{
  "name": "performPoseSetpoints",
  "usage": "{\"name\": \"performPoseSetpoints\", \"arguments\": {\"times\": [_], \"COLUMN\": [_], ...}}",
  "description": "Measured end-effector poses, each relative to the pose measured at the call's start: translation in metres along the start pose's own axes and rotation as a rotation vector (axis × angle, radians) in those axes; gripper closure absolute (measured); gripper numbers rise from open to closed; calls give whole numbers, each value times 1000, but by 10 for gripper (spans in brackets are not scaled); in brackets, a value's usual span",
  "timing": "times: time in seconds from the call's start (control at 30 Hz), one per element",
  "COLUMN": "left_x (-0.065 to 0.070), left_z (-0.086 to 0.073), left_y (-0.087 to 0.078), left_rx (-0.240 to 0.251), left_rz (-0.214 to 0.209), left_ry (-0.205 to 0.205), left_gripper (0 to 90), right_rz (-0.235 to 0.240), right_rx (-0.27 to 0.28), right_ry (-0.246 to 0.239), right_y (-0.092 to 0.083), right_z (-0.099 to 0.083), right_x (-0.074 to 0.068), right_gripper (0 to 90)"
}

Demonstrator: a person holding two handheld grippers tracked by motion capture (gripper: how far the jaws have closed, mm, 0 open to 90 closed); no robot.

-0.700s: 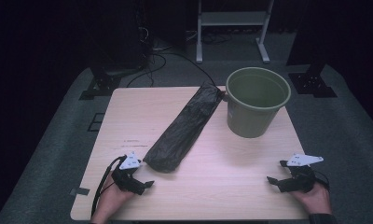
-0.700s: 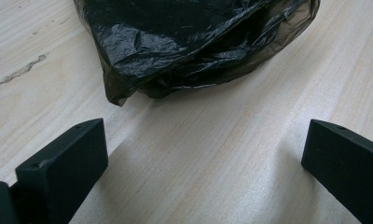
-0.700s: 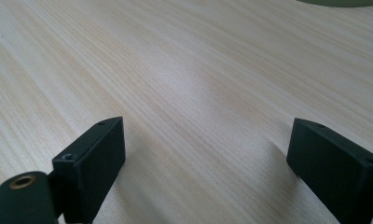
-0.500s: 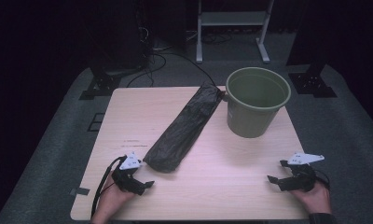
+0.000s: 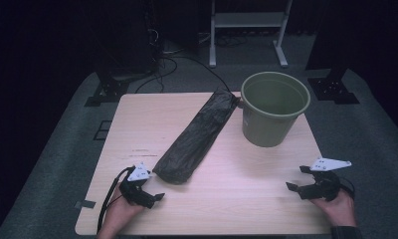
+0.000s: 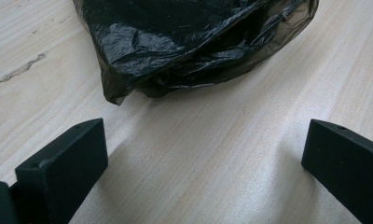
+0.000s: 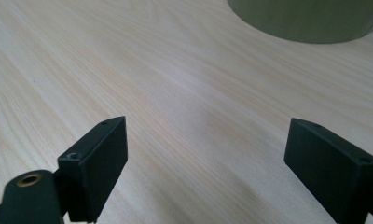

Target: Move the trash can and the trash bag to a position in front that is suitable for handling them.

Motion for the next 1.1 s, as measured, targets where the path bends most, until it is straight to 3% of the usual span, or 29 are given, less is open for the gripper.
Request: {"name": "performPoseSetpoints", "arguments": {"times": [0.3, 1.1], "left_x": [0, 0], "left_z": [0, 0], "left_y": [0, 0], "left_rx": [0, 0], "left_rz": [-1, -3], "left_ry": [0, 3], "left_gripper": [0, 0], "right_rz": [-4, -4], "right_rx": [39, 61], "right_ry": [13, 41], "right_y": [-14, -41], "right_z": [18, 64], "right_x": [4, 14], "right_gripper": [124, 129]}}
Point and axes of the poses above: each handheld gripper's, and its own axes: y roughly forward along the jaws, z roughly out of its top, x roughly to its right, the point moved 5 cm from there along y, roughly forward along the jaws, and after that the axes turned 7 degrees about -x, right-handed, at the moved point
